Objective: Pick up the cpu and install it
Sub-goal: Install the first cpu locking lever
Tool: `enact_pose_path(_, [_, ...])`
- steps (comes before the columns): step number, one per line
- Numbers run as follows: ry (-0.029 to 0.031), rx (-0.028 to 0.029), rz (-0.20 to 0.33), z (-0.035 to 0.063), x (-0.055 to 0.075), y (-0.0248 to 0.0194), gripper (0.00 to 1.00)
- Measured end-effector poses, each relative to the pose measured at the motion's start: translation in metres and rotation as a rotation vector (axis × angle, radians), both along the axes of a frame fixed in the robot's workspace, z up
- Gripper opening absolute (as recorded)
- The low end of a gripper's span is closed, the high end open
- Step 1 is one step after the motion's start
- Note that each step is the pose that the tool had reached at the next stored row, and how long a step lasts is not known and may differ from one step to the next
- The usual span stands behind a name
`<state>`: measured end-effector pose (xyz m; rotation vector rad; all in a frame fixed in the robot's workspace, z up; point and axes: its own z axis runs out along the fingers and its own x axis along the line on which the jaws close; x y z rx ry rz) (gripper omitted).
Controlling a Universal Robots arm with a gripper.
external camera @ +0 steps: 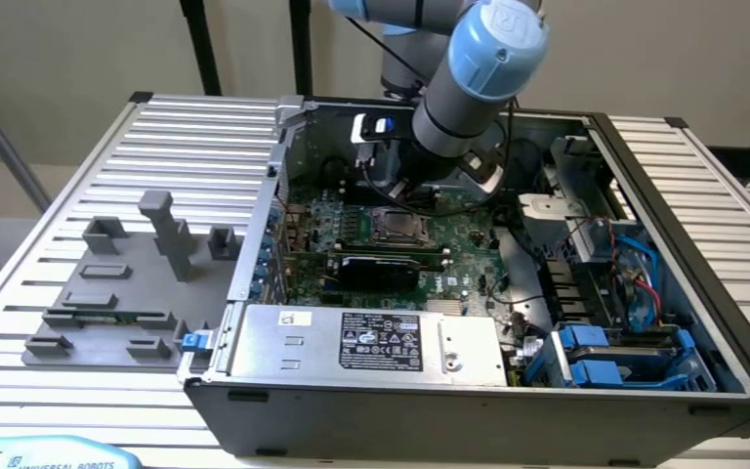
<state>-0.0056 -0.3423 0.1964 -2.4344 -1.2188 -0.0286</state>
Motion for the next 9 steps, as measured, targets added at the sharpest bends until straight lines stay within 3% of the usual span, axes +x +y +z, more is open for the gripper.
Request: enact_pose_path(9, [0.0003,0.0,0.015,-0.0048,0.0062,-0.0005,0.11])
